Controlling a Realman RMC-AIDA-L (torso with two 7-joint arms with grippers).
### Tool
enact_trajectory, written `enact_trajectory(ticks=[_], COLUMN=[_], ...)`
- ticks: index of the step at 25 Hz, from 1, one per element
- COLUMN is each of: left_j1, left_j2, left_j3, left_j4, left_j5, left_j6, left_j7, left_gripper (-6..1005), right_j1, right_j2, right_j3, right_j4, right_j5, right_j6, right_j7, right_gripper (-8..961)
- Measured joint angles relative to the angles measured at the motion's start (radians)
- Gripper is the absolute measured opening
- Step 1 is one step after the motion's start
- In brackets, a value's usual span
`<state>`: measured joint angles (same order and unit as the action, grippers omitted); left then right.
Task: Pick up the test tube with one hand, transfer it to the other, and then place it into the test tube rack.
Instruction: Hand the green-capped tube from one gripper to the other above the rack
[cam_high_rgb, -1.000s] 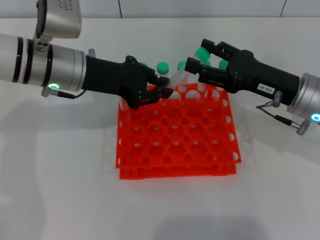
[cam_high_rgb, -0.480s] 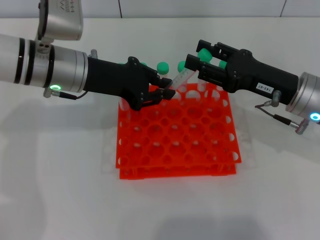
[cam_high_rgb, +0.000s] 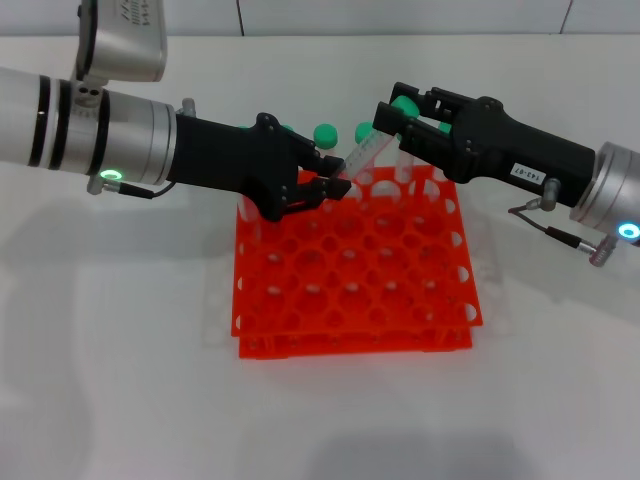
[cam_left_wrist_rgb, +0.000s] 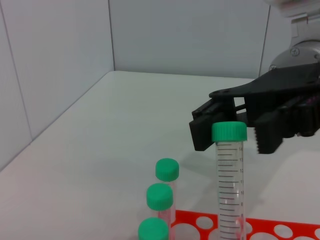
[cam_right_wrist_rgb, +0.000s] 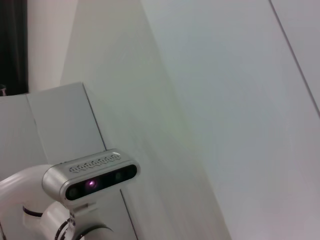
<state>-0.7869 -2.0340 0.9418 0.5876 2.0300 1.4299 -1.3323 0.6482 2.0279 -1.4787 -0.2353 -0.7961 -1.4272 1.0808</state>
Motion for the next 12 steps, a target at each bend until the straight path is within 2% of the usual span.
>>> enact_trajectory(ticks=[2, 8, 12], left_j1=[0.000, 0.000, 0.001], left_j2=[0.000, 0.000, 0.000], left_j3=[0.000, 0.000, 0.000], left_j4=[0.000, 0.000, 0.000], left_j5=[0.000, 0.000, 0.000], left_j6=[0.000, 0.000, -0.001], left_j7=[0.003, 0.003, 0.003], left_gripper=[195, 195, 196], right_j1=[0.001, 0.000, -0.001], right_j2=[0.000, 0.000, 0.000], right_j3=[0.000, 0.000, 0.000], right_j4=[0.000, -0.005, -0.006], right_j5=[0.000, 0.000, 0.000], right_j6=[0.006, 0.014, 0.015], right_j7=[0.001, 0.003, 0.003], right_gripper=[546, 270, 260])
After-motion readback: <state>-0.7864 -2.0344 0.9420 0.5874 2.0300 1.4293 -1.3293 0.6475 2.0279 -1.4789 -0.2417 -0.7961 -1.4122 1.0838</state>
